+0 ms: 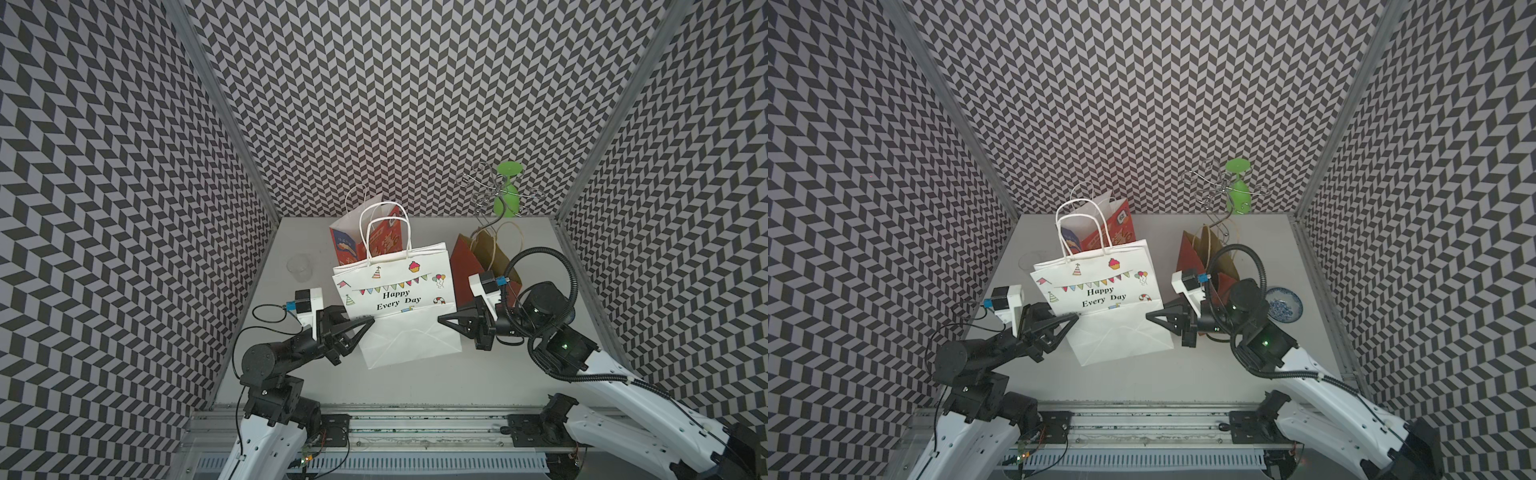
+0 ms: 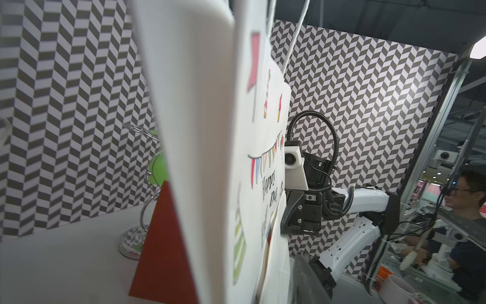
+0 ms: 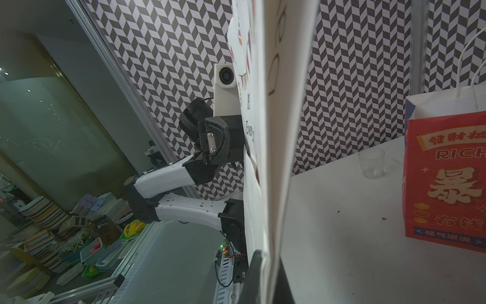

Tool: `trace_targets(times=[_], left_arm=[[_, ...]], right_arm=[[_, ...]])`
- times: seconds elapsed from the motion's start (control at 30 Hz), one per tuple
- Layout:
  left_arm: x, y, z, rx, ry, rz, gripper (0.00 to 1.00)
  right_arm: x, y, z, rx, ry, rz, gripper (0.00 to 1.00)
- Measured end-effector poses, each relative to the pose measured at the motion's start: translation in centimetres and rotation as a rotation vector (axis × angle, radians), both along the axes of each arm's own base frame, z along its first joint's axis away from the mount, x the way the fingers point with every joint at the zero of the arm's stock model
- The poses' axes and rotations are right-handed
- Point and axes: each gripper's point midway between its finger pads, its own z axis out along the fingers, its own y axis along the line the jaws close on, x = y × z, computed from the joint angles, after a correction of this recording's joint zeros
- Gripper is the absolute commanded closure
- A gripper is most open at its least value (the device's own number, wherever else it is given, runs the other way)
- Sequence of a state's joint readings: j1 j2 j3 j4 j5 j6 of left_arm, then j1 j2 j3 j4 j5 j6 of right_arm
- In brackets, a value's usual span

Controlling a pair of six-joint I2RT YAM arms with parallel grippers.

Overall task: Put away the paper bag
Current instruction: Press the paper bag.

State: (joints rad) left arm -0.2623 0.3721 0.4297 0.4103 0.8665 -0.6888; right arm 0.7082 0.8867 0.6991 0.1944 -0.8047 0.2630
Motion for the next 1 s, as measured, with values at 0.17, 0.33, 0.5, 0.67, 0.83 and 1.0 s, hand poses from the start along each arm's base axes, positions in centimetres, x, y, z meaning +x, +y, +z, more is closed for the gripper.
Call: trace_targets(times=[0.17, 0.33, 0.5, 0.67, 0.83, 1.0], left_arm=[[0.2, 0.0, 0.2, 0.003, 0.006, 0.011, 0.79], [0.6, 0.3, 0.6, -0.006, 0.011, 0.040, 0.75], [0.9, 0.6, 1.3, -0.012, -0.004, 0.072, 1.00], [1.3, 0.9, 1.7, -0.021, -0.005, 0.107, 0.62], [1.5, 1.4, 2.6, -0.044, -0.012, 0.143, 0.99], [1.6, 1.5, 2.9, -0.044, -0.019, 0.157, 0.89]], right_arm=[[0.0, 0.0, -0.3, -0.005, -0.009, -0.001, 1.00], [0.0, 0.0, -1.7, -0.039, 0.015, 0.000, 1.00], [0.0, 0.0, -2.5, -0.058, 0.025, -0.003, 1.00], [0.0, -0.1, -2.9, -0.067, 0.027, -0.003, 1.00], [-0.1, -0.2, -3.8, -0.093, 0.048, -0.003, 1.00], [-0.1, -0.2, -3.8, -0.094, 0.044, -0.002, 1.00]])
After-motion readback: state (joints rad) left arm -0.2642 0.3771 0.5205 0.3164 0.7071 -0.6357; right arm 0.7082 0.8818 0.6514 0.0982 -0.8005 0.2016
